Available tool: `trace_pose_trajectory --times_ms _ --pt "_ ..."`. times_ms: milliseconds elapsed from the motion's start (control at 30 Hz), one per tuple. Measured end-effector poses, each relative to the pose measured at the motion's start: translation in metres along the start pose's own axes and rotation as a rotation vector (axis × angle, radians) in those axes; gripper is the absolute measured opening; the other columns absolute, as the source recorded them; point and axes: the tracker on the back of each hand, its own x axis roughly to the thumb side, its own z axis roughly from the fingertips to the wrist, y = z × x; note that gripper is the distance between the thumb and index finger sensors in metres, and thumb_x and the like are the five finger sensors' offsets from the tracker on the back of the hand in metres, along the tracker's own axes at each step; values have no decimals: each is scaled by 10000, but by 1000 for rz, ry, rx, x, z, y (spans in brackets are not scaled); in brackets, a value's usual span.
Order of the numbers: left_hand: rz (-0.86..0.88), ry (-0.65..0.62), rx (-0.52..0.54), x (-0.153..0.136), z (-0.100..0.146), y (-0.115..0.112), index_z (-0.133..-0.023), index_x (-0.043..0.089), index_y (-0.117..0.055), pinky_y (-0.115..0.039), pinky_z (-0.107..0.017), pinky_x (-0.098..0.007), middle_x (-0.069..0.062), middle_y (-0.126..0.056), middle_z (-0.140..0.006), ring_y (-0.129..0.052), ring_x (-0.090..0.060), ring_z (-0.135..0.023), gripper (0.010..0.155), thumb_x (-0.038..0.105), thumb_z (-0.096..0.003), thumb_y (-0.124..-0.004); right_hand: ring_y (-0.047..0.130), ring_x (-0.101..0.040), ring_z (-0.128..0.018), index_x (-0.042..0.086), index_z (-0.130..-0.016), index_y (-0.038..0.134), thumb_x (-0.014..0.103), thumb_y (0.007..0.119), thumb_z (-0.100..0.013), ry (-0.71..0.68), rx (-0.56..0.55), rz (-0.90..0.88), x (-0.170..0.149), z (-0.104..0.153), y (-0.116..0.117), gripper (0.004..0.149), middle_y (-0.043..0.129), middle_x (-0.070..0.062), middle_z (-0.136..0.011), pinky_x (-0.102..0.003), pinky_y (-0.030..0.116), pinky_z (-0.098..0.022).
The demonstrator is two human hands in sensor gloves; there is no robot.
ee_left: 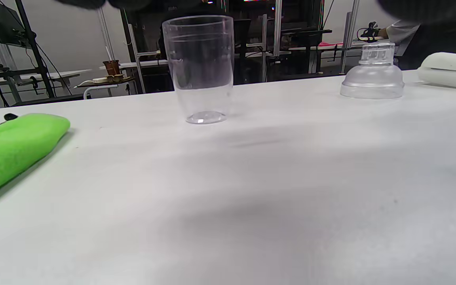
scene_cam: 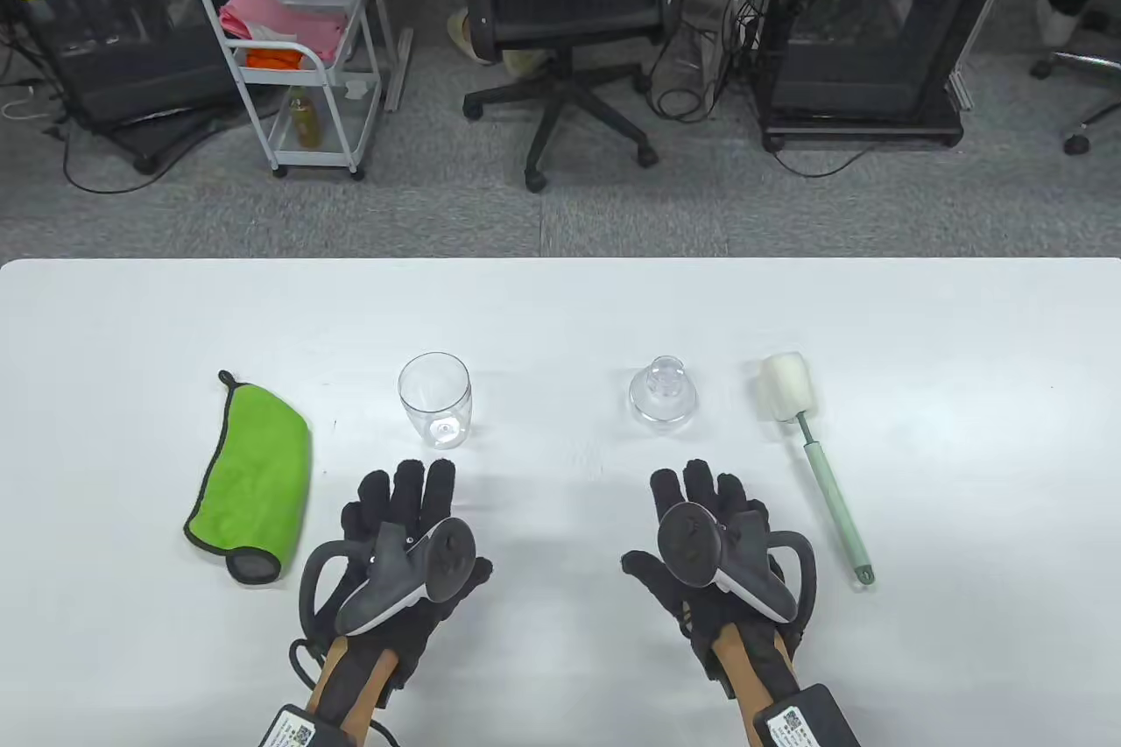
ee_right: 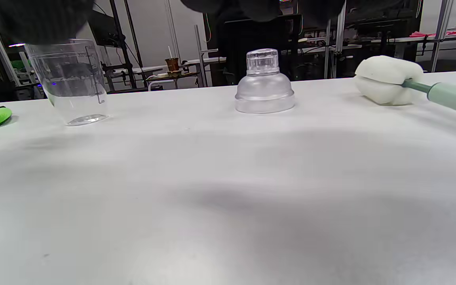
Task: Brush the shaker cup with the cup brush
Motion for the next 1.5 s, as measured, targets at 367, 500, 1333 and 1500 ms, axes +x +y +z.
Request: trace_pose_trajectory --times_ms 367,500,1333,1500 --pt "17 -29 106 2 2 3 -1097 195 -130 -505 -691 -720 -209 -340 -1213 -476 -598 -1074 1001 688 -398 -649 554 -521 -963 253 -1060 409 664 727 -354 -12 -4 7 2 -1 1 876 412 -193 -1134 -641 585 -653" --pt "48 -30 143 3 4 7 -1099 196 -155 -526 -689 -712 -200 -382 -1209 -523 -579 -1069 986 676 -399 -657 571 -513 -958 253 -1059 409 664 726 -355 -12 -8 26 3 -3 3 875 415 -193 -1133 -630 602 -649" --pt "83 -43 84 -2 3 11 -1098 192 -143 -560 -687 -693 -182 -435 -1205 -596 -539 -1063 992 679 -400 -654 841 -407 -809 217 -1023 570 598 762 -354 506 -32 190 -115 -49 -23 793 718 -167 -1033 -562 725 -578" --pt "74 -55 93 1 4 14 -1099 194 -149 -562 -687 -692 -180 -443 -1205 -598 -538 -1063 990 680 -400 -654 859 -396 -761 190 -1005 610 593 762 -354 664 45 245 -146 -63 -6 779 758 -173 -994 -540 741 -561"
